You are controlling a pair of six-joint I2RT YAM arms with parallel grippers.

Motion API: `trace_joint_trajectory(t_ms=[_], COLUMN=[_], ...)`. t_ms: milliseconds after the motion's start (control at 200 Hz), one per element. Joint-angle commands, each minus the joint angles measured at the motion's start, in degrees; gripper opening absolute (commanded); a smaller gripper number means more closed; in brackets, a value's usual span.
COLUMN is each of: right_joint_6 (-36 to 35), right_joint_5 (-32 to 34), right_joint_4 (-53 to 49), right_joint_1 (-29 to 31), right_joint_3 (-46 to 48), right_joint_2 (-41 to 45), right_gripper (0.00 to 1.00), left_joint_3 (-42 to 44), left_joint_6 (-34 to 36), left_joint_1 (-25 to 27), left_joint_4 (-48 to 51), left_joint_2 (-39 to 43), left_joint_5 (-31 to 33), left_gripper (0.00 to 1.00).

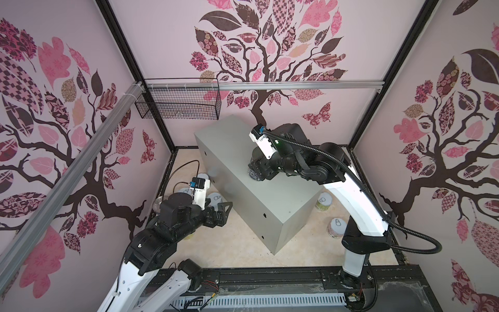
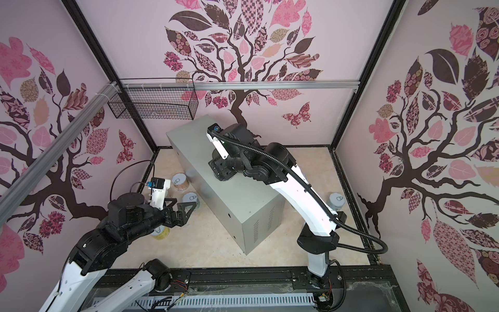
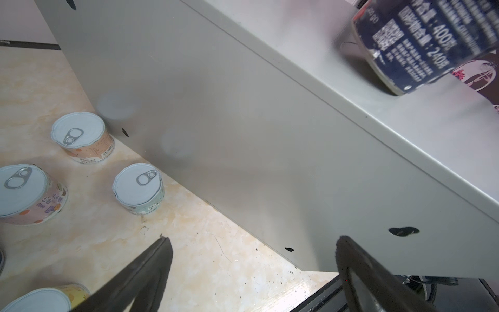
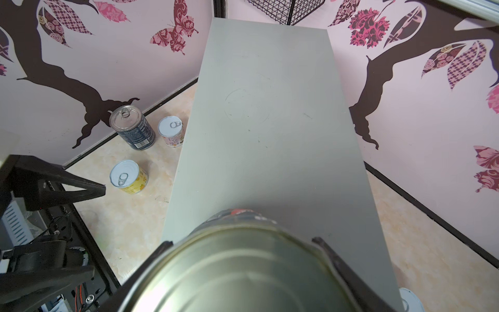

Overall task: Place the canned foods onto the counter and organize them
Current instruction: 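Carry the dark blue can over the grey box and set it on top, then open the right gripper and withdraw it while the left gripper reaches for the can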

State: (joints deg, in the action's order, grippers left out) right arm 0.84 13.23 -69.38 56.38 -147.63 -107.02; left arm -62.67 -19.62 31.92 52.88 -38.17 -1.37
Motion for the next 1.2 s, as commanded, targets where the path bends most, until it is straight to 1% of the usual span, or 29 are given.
trace_joint_trajectory(t_ms=[0, 315, 485, 615, 770, 880, 1040, 1195], right_joint_6=[-1.01, -2.2, -2.86, -3.13, -3.22, -1.74, 0.55, 1.72], right_joint_5=[0.2, -0.89, -1.48, -1.69, -1.94, -2.29, -3.54, -6.19], right_joint_4=[2.76, 5.11, 6.61, 7.24, 8.35, 10.7, 16.54, 22.84], right_joint_1=[0.12, 0.1, 0.06, 0.06, 0.11, 0.09, 0.05, 0.05], right_joint_3=[-2.21, -2.17, -2.21, -2.19, -2.17, -1.51, 2.7, 9.33], right_joint_2=[-1.69, -2.4, -2.45, -2.32, -1.12, 1.25, 6.92, 13.41], right_gripper=[0.62, 0.83, 0.93, 1.0, 1.0, 1.0, 1.0, 1.0], left_joint_3=[-2.97, -6.8, -9.1, -10.41, -13.07, -14.43, -17.22, -20.03], left_joint_6=[1.06, 3.81, 4.8, 6.1, 9.22, 10.48, 11.83, 12.96], left_joint_1=[0.16, 0.24, 0.2, 0.16, 0.18, 0.16, 0.18, 0.18], left_joint_4=[-0.33, -1.26, -2.87, -3.35, -2.79, -4.07, -6.03, -7.45], left_joint_2=[0.22, -0.5, -1.19, -1.46, -2.67, -3.41, -5.99, -8.55], left_joint_5=[-0.1, 0.02, -2.87, -3.17, -3.5, -4.58, -7.67, -8.52], left_gripper=[0.98, 0.98, 0.98, 0.98, 0.98, 0.98, 0.98, 0.98])
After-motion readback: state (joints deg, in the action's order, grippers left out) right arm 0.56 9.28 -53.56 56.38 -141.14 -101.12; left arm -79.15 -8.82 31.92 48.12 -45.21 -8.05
